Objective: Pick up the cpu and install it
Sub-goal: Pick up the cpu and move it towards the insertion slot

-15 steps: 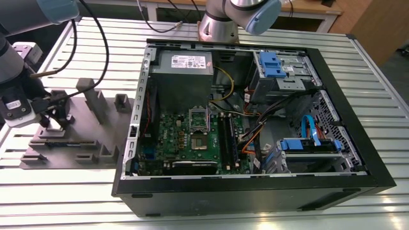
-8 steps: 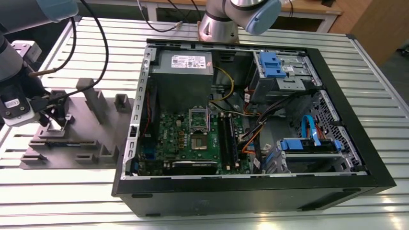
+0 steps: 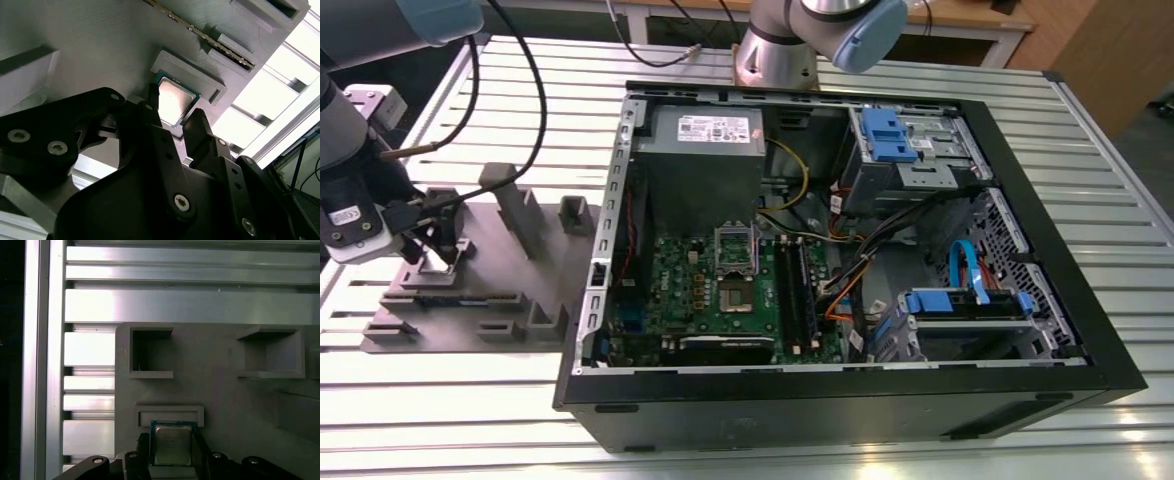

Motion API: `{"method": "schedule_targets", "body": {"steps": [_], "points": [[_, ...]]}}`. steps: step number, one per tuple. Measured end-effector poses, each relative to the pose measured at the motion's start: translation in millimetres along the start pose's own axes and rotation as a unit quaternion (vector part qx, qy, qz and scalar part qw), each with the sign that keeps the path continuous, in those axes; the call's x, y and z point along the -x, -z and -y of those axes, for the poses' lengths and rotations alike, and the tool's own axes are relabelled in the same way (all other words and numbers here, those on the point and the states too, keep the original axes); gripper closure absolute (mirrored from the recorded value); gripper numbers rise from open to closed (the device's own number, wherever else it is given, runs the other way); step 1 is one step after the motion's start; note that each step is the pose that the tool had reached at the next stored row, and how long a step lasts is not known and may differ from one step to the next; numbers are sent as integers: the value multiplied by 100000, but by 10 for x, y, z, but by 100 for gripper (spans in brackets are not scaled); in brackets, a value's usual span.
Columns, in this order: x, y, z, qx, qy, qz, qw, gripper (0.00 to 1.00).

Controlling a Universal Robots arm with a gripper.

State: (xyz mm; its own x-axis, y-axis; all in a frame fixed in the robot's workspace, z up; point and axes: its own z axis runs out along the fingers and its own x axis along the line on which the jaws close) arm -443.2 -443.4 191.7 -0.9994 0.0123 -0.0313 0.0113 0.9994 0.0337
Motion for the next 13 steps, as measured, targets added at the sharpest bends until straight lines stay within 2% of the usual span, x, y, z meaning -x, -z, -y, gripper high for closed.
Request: {"method": "schedule_targets", "body": {"steps": [3, 4, 5, 8, 13], "points": [[0, -1, 0, 0, 2, 0, 100000, 52], [0, -8, 0, 13, 2, 18, 100000, 46], [5, -16, 0, 9, 2, 7, 100000, 46], [26, -35, 1, -114, -6, -341, 99999, 46], [31, -57, 1, -218, -12, -680, 99997, 46]]}}
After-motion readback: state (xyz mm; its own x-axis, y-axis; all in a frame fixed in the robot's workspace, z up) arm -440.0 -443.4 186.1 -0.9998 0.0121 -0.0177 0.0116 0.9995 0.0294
